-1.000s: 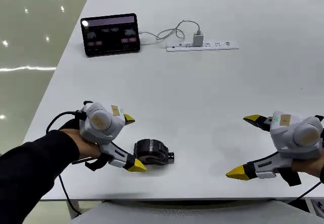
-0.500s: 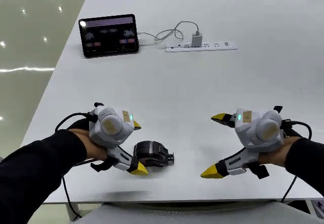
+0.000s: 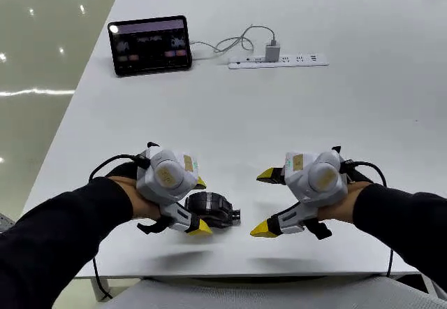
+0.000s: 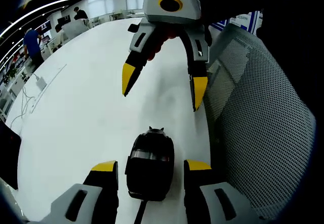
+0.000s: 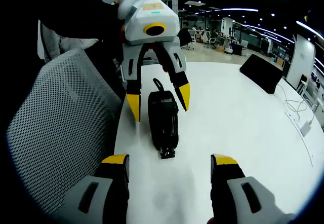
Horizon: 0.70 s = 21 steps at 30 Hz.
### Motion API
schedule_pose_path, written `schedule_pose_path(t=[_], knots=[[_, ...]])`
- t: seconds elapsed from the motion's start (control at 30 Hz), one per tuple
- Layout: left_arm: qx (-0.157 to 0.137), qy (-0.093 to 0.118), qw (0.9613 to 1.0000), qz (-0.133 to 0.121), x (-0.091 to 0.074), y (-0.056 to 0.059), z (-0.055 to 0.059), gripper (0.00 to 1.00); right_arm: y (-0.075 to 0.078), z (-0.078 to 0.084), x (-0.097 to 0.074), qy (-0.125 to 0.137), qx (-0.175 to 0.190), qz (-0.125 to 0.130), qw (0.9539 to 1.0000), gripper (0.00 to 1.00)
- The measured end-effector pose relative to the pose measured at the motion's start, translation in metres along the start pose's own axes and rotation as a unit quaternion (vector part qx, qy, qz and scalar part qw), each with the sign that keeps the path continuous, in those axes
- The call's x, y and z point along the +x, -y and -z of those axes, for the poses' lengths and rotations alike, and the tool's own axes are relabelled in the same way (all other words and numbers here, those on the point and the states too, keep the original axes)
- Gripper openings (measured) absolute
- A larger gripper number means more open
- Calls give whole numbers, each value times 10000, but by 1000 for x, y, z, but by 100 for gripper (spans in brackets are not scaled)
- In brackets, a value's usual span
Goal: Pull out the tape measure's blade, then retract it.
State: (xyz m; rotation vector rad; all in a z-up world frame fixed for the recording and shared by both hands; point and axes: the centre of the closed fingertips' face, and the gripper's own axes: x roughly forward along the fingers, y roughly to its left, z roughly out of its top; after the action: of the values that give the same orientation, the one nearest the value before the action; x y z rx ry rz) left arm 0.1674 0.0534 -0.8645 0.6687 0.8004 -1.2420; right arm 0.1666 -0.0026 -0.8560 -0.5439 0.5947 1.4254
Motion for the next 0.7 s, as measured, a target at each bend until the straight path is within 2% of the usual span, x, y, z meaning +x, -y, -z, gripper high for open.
schedule_pose_path(t=[0.1,0.13,0.17,0.23,0.43,0.6,0.7], knots=[[126,-75,9999,-7,2,0,1,35,-1,0,7,-51,-18,-60,10000,57],[252,-139,9994,-180,1,-6,3,32,-2,0,10,-62,-21,-78,9999,56],[261,-126,9996,-60,3,-2,4,32,-3,0,13,-79,-44,-111,9999,54],[234,-137,9996,-69,3,-3,4,32,-4,1,18,-118,-61,-166,9998,49],[391,-151,9991,-63,4,-3,4,31,-8,6,34,-315,-243,-249,9989,40],[400,-217,9990,-30,4,-2,5,31,-7,10,40,-437,-361,-232,9981,28],[364,-246,9990,9,4,-3,5,31,-7,11,42,-478,-432,-232,9977,24]])
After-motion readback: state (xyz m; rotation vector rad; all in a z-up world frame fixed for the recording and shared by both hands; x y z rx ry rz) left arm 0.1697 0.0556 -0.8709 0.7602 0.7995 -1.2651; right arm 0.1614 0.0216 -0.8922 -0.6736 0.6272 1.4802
